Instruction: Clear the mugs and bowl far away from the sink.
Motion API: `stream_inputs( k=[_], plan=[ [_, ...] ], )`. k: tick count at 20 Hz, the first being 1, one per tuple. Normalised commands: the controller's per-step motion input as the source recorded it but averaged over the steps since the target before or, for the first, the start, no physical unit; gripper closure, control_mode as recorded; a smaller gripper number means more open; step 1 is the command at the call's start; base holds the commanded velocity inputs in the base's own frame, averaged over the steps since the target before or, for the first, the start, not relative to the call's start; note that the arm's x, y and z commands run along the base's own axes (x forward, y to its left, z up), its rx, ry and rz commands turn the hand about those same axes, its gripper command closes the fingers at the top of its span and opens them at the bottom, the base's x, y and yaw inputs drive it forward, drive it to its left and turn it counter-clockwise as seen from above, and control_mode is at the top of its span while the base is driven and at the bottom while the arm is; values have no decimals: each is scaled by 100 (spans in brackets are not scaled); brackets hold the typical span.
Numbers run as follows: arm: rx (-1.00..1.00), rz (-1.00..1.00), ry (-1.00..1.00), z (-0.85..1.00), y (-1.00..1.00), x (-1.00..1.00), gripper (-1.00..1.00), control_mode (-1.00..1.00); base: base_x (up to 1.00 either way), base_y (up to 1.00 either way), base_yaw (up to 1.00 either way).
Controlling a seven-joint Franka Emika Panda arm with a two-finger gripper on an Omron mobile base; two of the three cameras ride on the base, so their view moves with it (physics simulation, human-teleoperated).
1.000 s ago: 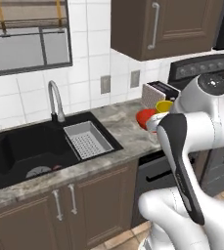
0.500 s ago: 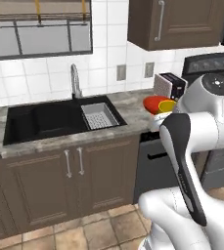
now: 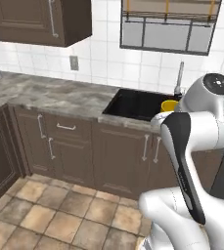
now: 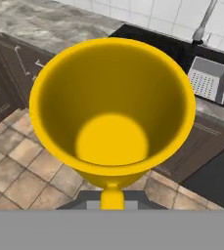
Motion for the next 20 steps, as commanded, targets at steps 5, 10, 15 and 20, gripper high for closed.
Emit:
stream_inputs(
  k=[5,10,15,20],
  plan=[
    [0,0,0,0,0,0,100,100,0,0,100],
    [0,0,0,0,0,0,100,100,0,0,100],
    [0,0,0,0,0,0,100,100,0,1,96],
    [0,0,0,0,0,0,100,100,24,-12,65]
  ],
)
